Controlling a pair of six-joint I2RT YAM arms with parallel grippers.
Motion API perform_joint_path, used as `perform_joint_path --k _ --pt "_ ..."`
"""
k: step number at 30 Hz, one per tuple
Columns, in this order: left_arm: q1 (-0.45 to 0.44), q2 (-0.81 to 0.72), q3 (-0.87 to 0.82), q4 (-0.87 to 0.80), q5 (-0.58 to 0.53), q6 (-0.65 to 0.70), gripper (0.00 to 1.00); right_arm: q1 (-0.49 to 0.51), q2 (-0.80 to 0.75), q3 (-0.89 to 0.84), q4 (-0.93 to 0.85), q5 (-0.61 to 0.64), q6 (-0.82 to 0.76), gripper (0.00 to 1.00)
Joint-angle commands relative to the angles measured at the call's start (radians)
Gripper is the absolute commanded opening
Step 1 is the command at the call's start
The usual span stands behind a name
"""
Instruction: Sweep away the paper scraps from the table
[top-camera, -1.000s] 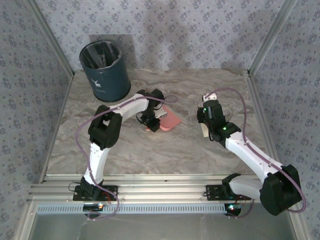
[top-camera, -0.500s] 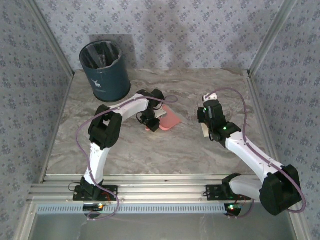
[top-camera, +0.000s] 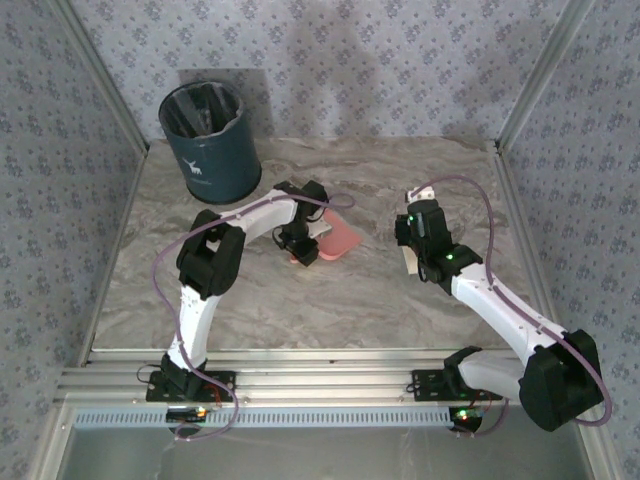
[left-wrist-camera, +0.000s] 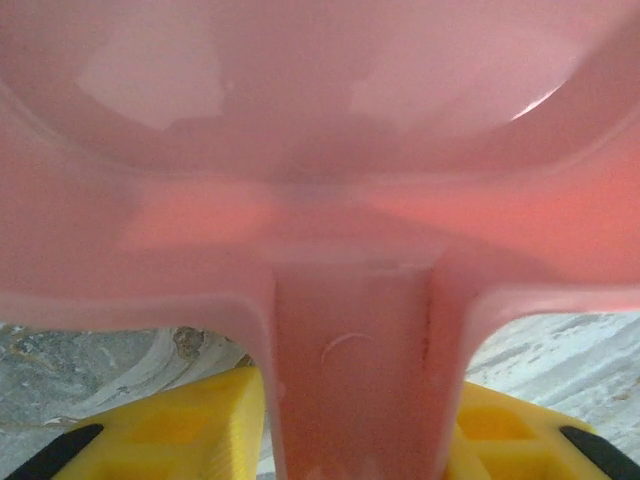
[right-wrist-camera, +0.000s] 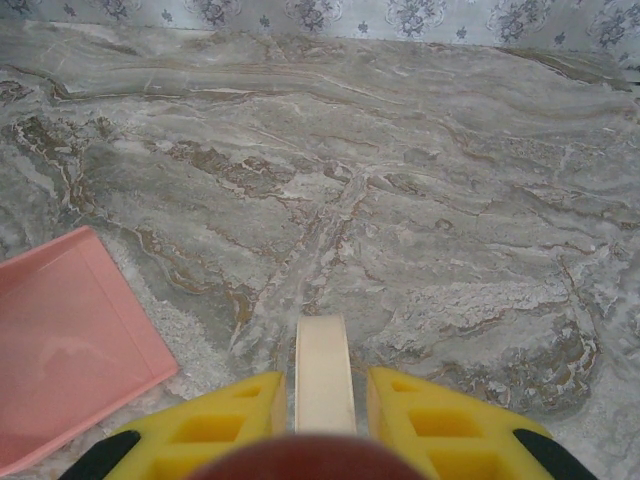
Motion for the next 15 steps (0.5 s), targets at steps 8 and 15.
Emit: perform_joint_path --k 8,15 --pt "-0.005 -0.153 -0.078 -0.019 -0.043 0.039 0.43 -0.009 0.055 0.033 0.086 -0.04 -0.061 0.0" --pt "-0.004 -0.28 -0.174 -0.012 -0.058 0.033 0.45 -0.008 0.161 0.1 0.165 -0.099 -0.167 0.0"
